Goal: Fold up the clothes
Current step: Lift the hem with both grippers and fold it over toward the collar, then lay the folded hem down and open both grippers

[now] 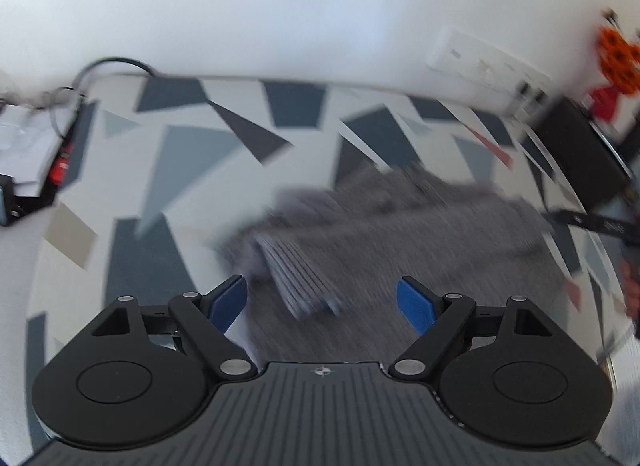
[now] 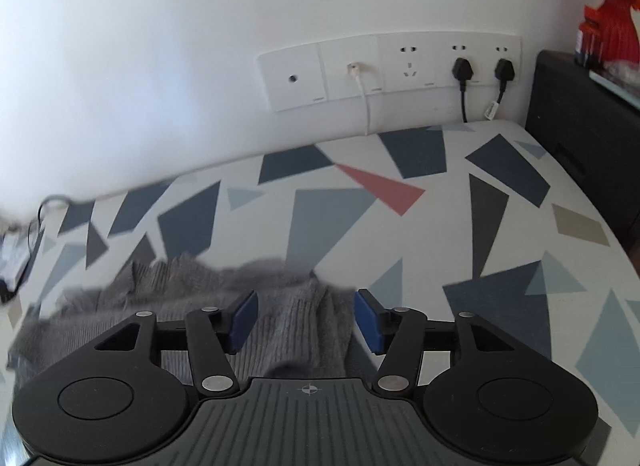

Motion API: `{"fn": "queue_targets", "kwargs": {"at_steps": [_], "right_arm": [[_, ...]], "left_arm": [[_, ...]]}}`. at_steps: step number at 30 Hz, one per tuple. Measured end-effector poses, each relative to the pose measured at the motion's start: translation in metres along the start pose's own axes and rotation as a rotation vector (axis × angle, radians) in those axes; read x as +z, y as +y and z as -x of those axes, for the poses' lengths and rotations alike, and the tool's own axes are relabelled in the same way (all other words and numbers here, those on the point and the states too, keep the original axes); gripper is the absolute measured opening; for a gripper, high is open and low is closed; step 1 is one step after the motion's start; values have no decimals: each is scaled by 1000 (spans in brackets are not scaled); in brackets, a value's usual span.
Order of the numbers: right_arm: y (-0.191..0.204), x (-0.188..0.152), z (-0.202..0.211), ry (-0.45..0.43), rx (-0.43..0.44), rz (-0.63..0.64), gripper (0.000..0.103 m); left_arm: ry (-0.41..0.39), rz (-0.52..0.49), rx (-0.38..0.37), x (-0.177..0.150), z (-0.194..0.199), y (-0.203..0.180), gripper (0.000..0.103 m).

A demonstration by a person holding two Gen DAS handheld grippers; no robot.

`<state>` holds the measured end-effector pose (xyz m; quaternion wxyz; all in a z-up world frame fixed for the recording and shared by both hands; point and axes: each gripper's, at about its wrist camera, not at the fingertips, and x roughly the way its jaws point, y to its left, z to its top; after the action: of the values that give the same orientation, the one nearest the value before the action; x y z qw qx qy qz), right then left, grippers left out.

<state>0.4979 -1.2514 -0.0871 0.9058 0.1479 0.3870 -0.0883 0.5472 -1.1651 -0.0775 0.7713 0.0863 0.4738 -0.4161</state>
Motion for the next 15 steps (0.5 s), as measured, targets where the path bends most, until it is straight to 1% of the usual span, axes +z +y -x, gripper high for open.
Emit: {"fn": "queue_targets", "kwargs": {"at_steps": [3, 4, 6, 7, 8, 10, 12, 15], "right_arm": [[23, -24, -3, 60, 11, 120, 52], [32, -33, -9, 79, 9, 167, 52], [48, -46, -21, 103, -13, 248, 52], [54, -48, -27, 104, -17, 270, 52], [58, -50, -33, 105, -19, 291, 52], [60, -49, -47, 118, -27, 311, 52], [61, -44, -59, 127, -36, 316, 52], [63, -32, -72, 112, -22, 323, 52]], "left_arm": [[71, -88, 19, -17, -19, -17, 84], [86, -114, 41, -20, -26, -21, 82], [75, -137, 86, -20, -37, -24, 76], [69, -148, 108, -20, -43, -26, 75], [55, -141, 105, -17, -47, -26, 75], [40, -114, 107, -8, -56, -24, 75], [31, -109, 130, 1, -65, -23, 75], [15, -106, 163, 18, -79, -20, 76]]}}
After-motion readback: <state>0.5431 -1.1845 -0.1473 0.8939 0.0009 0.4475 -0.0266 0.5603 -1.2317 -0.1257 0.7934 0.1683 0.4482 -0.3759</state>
